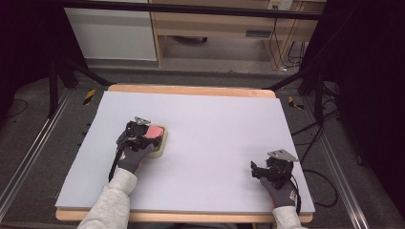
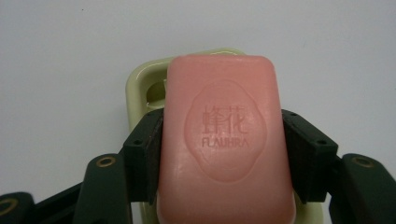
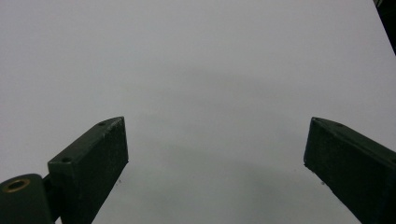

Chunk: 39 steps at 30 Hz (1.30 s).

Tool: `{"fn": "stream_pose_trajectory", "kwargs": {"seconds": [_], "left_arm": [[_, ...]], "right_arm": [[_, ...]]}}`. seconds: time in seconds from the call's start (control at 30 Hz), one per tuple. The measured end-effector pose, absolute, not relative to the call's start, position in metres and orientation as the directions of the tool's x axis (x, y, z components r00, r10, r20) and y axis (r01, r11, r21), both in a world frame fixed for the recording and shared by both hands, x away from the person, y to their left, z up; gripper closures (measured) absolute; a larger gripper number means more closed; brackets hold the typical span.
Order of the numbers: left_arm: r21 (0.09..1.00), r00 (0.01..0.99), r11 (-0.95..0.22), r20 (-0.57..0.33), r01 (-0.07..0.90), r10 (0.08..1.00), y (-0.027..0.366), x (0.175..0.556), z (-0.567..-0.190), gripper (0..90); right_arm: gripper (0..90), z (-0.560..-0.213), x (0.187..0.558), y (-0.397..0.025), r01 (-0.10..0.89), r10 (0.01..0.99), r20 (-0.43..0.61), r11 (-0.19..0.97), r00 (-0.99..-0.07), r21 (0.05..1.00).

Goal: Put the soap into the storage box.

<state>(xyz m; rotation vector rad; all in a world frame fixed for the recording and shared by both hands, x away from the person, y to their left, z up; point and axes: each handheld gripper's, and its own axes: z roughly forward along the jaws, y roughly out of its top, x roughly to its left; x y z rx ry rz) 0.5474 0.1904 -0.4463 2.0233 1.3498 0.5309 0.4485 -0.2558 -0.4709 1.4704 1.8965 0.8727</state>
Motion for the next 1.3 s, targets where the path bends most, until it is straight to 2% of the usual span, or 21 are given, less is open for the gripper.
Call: {"fn": "stream_pose_trajectory", "kwargs": {"seconds": [0.93,1.3], "left_arm": [[0.687,0.384,-0.272,-0.011,0.674,0.923,0.187,0.550,-0.453,37.0],[0.717,0.404,-0.261,-0.032,0.647,0.914,0.192,0.545,-0.441,30.5]], "right_arm": [[6.5,-0.471,0.448,-0.255,0.595,0.974,-0.049,0.173,-0.220,0.785],[6.4,-0.470,0.448,-0.256,0.590,0.974,-0.053,0.177,-0.222,0.788]]}}
